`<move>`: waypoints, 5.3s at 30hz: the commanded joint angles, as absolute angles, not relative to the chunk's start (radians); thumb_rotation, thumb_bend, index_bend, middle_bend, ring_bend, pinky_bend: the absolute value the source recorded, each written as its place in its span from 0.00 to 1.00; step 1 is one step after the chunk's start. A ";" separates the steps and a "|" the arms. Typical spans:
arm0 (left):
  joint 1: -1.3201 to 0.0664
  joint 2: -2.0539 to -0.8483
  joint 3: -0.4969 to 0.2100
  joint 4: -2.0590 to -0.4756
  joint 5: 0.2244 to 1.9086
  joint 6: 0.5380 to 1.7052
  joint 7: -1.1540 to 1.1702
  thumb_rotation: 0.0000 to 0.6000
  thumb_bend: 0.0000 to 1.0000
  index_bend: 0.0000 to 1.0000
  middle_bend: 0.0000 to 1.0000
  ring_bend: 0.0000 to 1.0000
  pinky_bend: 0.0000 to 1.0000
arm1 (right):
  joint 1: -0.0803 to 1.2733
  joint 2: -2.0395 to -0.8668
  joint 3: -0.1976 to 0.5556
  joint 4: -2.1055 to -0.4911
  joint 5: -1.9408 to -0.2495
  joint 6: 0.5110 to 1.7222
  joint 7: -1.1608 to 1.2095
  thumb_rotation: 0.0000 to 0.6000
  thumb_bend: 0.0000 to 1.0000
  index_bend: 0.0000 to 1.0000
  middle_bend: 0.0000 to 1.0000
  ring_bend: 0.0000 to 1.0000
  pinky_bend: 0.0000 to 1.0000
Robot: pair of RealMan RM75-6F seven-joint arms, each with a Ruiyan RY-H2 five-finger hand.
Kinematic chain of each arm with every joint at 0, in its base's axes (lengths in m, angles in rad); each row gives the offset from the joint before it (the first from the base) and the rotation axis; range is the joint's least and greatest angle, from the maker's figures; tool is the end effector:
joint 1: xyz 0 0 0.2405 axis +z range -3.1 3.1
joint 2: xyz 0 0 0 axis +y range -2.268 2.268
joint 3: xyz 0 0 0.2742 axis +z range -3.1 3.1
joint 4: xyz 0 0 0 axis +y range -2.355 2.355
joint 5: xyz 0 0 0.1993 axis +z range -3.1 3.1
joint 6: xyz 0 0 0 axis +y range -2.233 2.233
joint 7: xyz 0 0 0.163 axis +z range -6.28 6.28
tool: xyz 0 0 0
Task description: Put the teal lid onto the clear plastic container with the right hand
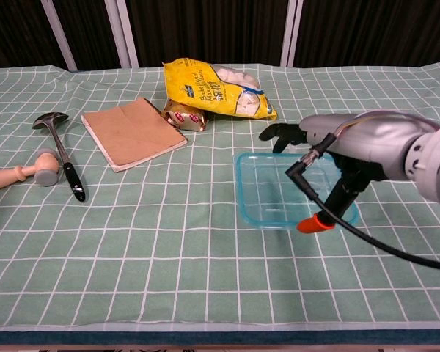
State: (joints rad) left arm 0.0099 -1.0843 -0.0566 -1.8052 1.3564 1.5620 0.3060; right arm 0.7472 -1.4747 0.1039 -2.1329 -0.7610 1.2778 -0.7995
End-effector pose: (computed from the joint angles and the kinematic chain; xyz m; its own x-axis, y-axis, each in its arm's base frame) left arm -0.3233 0.1673 0.1912 0.5221 0.0210 0.8526 0.8310 0.2125 -0.5141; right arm -0.1005 -0.2770 0.0085 0.4050 -0.4109 0.8168 -0.9042 -0.3123 0.2912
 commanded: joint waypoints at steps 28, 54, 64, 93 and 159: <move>0.004 -1.086 -0.081 -1.804 1.297 1.554 0.314 1.00 0.32 0.07 0.00 0.00 0.00 | 1.010 -1.209 0.278 -1.859 -0.293 0.911 -0.796 1.00 0.25 0.02 0.49 0.10 0.00; 0.003 -1.117 -0.091 -1.786 1.280 1.575 0.359 1.00 0.32 0.07 0.00 0.00 0.00 | 0.984 -1.132 0.182 -1.733 -0.530 0.682 -0.492 1.00 0.25 0.01 0.49 0.10 0.00; 0.001 -1.119 -0.092 -1.784 1.277 1.574 0.361 1.00 0.32 0.07 0.00 0.00 0.00 | 0.973 -1.175 0.144 -1.710 -0.624 0.691 -0.439 1.00 0.25 0.01 0.49 0.10 0.00; -0.001 -1.118 -0.093 -1.784 1.271 1.573 0.365 1.00 0.32 0.07 0.00 0.00 0.00 | 0.959 -1.254 0.090 -1.614 -0.719 0.704 -0.337 1.00 0.25 0.01 0.49 0.10 0.00; -0.003 -1.119 -0.092 -1.783 1.265 1.570 0.372 1.00 0.32 0.07 0.00 0.00 0.00 | 0.977 -1.310 0.074 -1.567 -0.710 0.733 -0.327 1.00 0.26 0.01 0.49 0.10 0.00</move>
